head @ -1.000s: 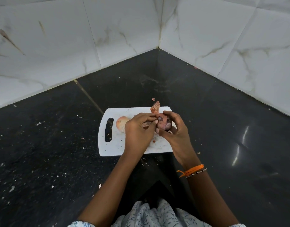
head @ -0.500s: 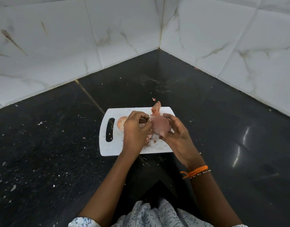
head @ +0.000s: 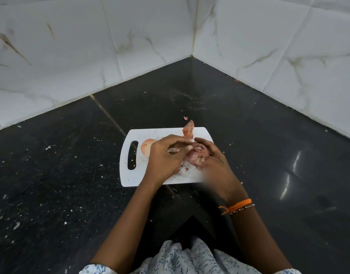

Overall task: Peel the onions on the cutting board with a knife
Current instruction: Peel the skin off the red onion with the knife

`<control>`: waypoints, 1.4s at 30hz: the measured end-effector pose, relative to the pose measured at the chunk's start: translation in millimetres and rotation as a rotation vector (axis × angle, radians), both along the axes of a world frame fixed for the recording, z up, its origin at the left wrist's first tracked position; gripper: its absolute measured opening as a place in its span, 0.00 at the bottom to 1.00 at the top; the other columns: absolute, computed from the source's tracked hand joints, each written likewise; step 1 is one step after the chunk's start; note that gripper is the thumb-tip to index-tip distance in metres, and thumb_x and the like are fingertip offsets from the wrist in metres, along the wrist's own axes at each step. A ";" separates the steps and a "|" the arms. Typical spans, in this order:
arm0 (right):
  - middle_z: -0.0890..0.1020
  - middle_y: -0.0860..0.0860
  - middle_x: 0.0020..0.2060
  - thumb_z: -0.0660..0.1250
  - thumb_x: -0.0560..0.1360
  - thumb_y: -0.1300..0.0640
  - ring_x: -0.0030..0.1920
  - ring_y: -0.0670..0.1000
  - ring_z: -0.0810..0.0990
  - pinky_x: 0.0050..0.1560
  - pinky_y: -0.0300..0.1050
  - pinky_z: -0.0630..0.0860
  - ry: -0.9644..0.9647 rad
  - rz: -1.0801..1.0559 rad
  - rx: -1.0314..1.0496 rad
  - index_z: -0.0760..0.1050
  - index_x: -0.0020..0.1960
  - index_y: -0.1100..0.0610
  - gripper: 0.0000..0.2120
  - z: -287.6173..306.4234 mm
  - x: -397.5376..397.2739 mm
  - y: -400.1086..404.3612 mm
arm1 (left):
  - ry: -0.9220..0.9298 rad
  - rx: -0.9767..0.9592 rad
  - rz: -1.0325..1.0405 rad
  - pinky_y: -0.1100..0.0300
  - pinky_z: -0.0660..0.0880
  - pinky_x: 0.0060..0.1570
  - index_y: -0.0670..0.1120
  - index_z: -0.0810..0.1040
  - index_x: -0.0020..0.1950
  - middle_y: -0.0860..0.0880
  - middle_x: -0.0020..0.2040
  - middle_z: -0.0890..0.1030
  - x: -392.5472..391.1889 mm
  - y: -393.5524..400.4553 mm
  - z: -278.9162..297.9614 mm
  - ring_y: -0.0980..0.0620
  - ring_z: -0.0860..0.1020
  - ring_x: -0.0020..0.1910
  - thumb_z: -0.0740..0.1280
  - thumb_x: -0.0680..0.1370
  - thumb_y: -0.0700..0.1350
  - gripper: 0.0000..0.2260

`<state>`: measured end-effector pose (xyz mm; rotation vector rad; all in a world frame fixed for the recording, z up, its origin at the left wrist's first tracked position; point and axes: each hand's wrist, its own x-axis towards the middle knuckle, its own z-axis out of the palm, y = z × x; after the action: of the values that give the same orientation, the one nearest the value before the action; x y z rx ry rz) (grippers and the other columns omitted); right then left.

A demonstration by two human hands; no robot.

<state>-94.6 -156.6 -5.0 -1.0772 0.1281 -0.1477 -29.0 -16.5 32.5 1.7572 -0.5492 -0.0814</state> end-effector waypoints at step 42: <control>0.80 0.50 0.55 0.62 0.68 0.71 0.56 0.51 0.78 0.49 0.42 0.76 -0.005 0.058 -0.236 0.73 0.64 0.58 0.25 5.8 -8.7 -6.4 | -0.070 0.041 -0.071 0.65 0.78 0.44 0.47 0.83 0.45 0.57 0.43 0.81 -4.4 4.0 -2.1 0.61 0.80 0.45 0.74 0.70 0.36 0.07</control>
<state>-103.3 -163.0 0.8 -1.3148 0.0758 -0.1153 -33.4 -12.5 30.4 1.7853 -0.6654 -0.0813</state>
